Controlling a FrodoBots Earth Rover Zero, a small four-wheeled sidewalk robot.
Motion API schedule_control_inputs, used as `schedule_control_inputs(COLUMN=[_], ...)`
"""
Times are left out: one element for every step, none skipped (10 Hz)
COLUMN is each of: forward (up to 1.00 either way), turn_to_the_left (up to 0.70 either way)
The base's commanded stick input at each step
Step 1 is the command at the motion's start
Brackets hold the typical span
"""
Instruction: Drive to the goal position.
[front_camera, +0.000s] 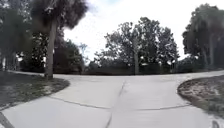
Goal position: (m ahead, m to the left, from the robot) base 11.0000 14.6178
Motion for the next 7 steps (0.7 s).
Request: schedule_control_inputs(forward=[1.00, 1.00, 1.00, 1.00, 1.00, 1.00, 1.00], turn_to_the_left=[0.27, 0.27, 0.27, 0.27, 0.27, 0.27, 0.27])
